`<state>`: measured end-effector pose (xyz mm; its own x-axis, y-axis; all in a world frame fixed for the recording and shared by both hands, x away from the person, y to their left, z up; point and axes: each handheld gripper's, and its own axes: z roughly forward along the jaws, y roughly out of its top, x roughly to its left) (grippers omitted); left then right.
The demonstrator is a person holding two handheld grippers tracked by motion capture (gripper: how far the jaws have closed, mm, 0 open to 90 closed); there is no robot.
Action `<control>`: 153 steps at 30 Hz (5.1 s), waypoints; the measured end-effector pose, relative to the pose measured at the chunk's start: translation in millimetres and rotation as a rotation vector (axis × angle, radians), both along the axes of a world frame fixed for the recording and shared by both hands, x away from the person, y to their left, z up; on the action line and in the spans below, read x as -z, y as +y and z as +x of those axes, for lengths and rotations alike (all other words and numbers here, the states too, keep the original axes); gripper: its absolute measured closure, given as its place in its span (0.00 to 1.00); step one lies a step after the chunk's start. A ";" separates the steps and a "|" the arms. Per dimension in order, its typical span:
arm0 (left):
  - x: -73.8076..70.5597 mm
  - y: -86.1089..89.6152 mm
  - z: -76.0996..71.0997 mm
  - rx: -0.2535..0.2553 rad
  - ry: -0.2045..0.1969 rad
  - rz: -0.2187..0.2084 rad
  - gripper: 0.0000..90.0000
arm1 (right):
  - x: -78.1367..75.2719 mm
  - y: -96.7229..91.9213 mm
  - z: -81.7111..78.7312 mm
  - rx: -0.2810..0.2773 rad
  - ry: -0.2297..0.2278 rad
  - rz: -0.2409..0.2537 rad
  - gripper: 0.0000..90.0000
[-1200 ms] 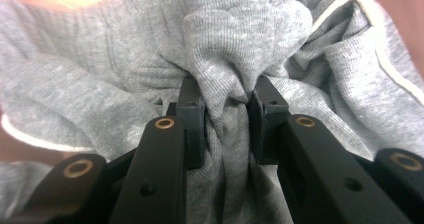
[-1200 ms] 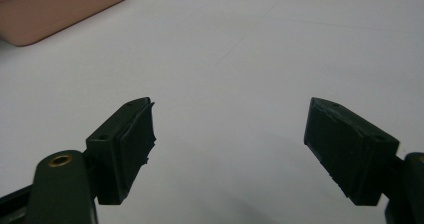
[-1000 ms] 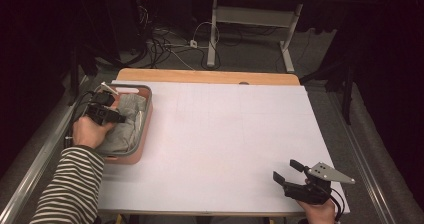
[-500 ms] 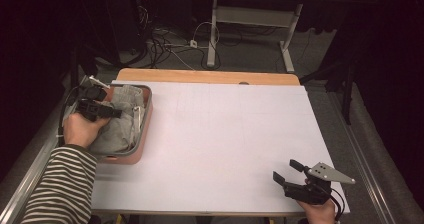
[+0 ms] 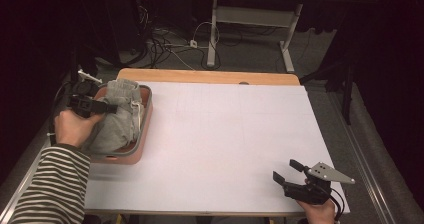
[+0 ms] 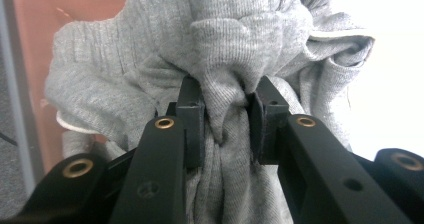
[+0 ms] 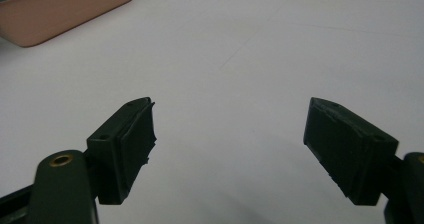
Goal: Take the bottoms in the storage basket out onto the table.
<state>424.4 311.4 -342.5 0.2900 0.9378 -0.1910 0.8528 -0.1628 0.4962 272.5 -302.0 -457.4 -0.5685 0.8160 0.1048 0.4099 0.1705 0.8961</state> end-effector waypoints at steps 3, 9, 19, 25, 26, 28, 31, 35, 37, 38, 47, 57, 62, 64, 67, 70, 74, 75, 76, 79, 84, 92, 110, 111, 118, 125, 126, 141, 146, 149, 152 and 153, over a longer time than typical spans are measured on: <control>-5.4 1.0 -1.5 0.002 -0.010 -0.005 0.77 | 0.1 0.0 0.2 0.001 0.001 0.001 0.23; -14.9 3.3 -4.3 -0.001 -0.028 -0.022 0.77 | 0.0 -0.1 0.3 0.004 0.003 0.002 0.23; -29.0 3.0 -11.9 0.006 -0.044 -0.024 0.77 | 0.2 -0.6 0.5 0.005 0.003 0.004 0.23; -37.1 4.3 -15.2 0.002 -0.059 -0.023 0.77 | 0.3 -0.6 0.5 0.005 0.002 0.003 0.23; -38.7 4.9 -15.8 0.003 -0.063 -0.026 0.77 | 0.2 -0.6 0.5 0.006 0.003 0.003 0.23; -42.3 5.8 -17.2 0.002 -0.072 -0.037 0.77 | 0.2 -0.7 0.5 0.007 0.003 0.004 0.23; -48.0 7.1 -19.6 0.006 -0.085 -0.053 0.77 | 0.2 -0.6 0.5 0.007 0.003 0.003 0.23; -55.5 6.1 -22.9 0.011 -0.099 -0.053 0.77 | 0.3 -0.9 0.4 0.010 0.003 0.003 0.23; -59.4 5.2 -24.7 0.014 -0.105 -0.051 0.77 | 0.2 -1.0 0.1 0.011 0.002 0.005 0.23; -61.5 4.7 -25.6 0.013 -0.109 -0.052 0.77 | 0.2 -1.2 0.0 0.011 0.001 0.004 0.23; -76.7 1.8 -33.3 0.033 -0.142 -0.067 0.77 | 0.3 -1.2 0.0 0.012 0.002 0.003 0.23; -92.7 -3.4 -37.5 0.058 -0.165 -0.080 0.77 | 0.2 -1.4 -0.1 0.013 0.000 0.003 0.23; -98.4 -7.6 -39.1 0.068 -0.186 -0.087 0.77 | 0.2 -1.4 0.0 0.012 0.000 0.003 0.23; -99.4 -9.5 -39.0 0.074 -0.185 -0.089 0.77 | 0.2 -1.3 0.0 0.012 0.001 0.003 0.23; -100.1 -12.3 -38.8 0.082 -0.184 -0.093 0.77 | 0.2 -1.4 0.0 0.012 0.001 0.004 0.23; -101.2 -15.1 -38.5 0.092 -0.182 -0.101 0.77 | 0.2 -1.3 0.0 0.012 0.001 0.004 0.23; -105.3 -17.7 -38.4 0.103 -0.185 -0.107 0.77 | 0.3 -1.4 0.2 0.012 0.002 0.004 0.23; -106.5 -18.2 -38.5 0.106 -0.187 -0.109 0.77 | 0.3 -1.4 0.2 0.012 0.002 0.004 0.23; -107.6 -18.8 -38.5 0.109 -0.188 -0.110 0.77 | 0.3 -1.4 0.3 0.012 0.002 0.005 0.23; -110.7 -21.5 -38.5 0.120 -0.190 -0.111 0.78 | 0.3 -1.4 0.2 0.012 0.003 0.005 0.23; -116.2 -26.6 -38.4 0.136 -0.194 -0.121 0.78 | 0.3 -1.5 0.2 0.012 0.002 0.006 0.23; -130.6 -34.9 -37.4 0.166 -0.210 -0.138 0.78 | 0.4 -1.5 0.3 0.011 0.004 0.007 0.23; -156.1 -71.3 -32.6 0.251 -0.250 -0.171 0.78 | 0.1 -2.0 -0.2 0.009 0.001 0.011 0.23; -157.0 -73.2 -32.2 0.258 -0.253 -0.174 0.78 | 0.1 -2.0 -0.2 0.008 0.001 0.010 0.23; -162.4 -90.1 -30.2 0.291 -0.247 -0.174 0.78 | 0.0 -2.0 -0.4 0.008 -0.001 0.011 0.23; -165.9 -107.7 -27.9 0.324 -0.257 -0.178 0.78 | 0.0 -2.1 -0.5 0.008 -0.001 0.011 0.23; -166.2 -109.7 -27.5 0.327 -0.258 -0.178 0.78 | -0.1 -2.1 -0.6 0.009 -0.001 0.011 0.23; -164.9 -153.4 -22.1 0.408 -0.253 -0.172 0.77 | -0.1 -2.1 -0.6 0.011 -0.004 0.013 0.23; -163.2 -169.6 -20.6 0.436 -0.259 -0.173 0.77 | 0.0 -1.9 -0.5 0.010 -0.004 0.011 0.23; -161.1 -180.5 -19.4 0.458 -0.258 -0.168 0.77 | 0.0 -2.1 -0.5 0.011 -0.005 0.010 0.23; -158.3 -190.9 -17.3 0.474 -0.256 -0.167 0.77 | 0.0 -2.3 -0.6 0.011 -0.004 0.010 0.23; -157.3 -194.4 -16.7 0.481 -0.254 -0.166 0.77 | 0.0 -2.3 -0.7 0.012 -0.005 0.010 0.23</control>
